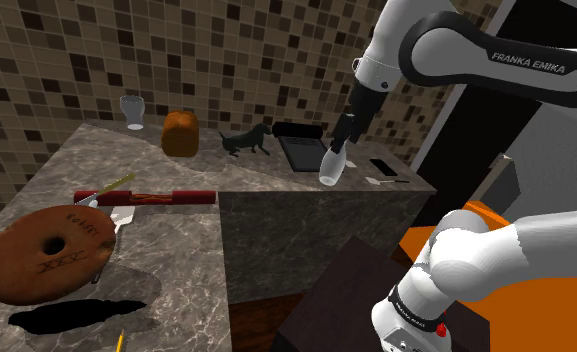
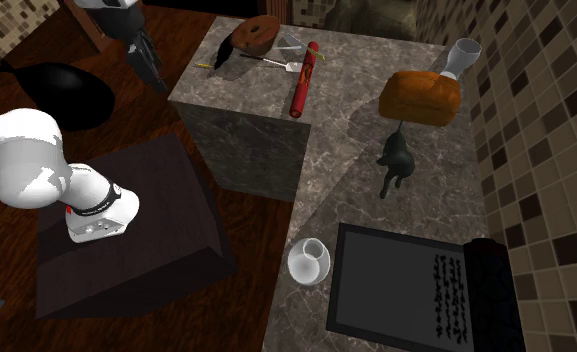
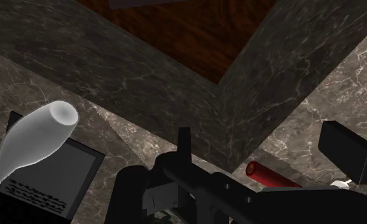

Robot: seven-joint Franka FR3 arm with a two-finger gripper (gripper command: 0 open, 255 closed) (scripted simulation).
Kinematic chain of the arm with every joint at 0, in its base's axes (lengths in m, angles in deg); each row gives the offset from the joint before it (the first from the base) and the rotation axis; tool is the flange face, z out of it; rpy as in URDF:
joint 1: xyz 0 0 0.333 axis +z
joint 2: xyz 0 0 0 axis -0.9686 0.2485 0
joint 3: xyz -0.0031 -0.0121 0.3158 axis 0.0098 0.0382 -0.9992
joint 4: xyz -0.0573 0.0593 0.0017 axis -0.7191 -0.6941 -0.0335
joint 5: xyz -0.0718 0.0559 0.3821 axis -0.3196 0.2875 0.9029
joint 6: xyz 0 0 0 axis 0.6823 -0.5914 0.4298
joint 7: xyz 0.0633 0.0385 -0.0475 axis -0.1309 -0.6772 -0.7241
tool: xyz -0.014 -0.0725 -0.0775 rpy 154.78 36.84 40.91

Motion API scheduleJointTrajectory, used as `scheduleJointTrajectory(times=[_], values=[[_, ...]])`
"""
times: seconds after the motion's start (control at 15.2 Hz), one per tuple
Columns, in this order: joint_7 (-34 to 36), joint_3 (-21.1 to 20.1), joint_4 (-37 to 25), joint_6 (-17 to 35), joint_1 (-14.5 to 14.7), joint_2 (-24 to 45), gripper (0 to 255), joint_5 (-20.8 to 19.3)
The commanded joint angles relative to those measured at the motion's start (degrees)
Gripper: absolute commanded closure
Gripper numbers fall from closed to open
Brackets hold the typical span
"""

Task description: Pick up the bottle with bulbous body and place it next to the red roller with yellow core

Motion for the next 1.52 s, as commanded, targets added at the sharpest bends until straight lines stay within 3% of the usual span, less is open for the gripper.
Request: scheduleJointTrajectory(times=[0.0, 0.79, 1.45], values=[[0.0, 0.0, 0.0, 0.0, 0.0, 0.0, 0, 0.0], [-15.1, 14.6, -5.4, 7.9, -4.4, 13.9, 0, -5.2], [-28.9, 25.9, -17.2, 12.6, -5.9, 31.5, 0, -2.6]])
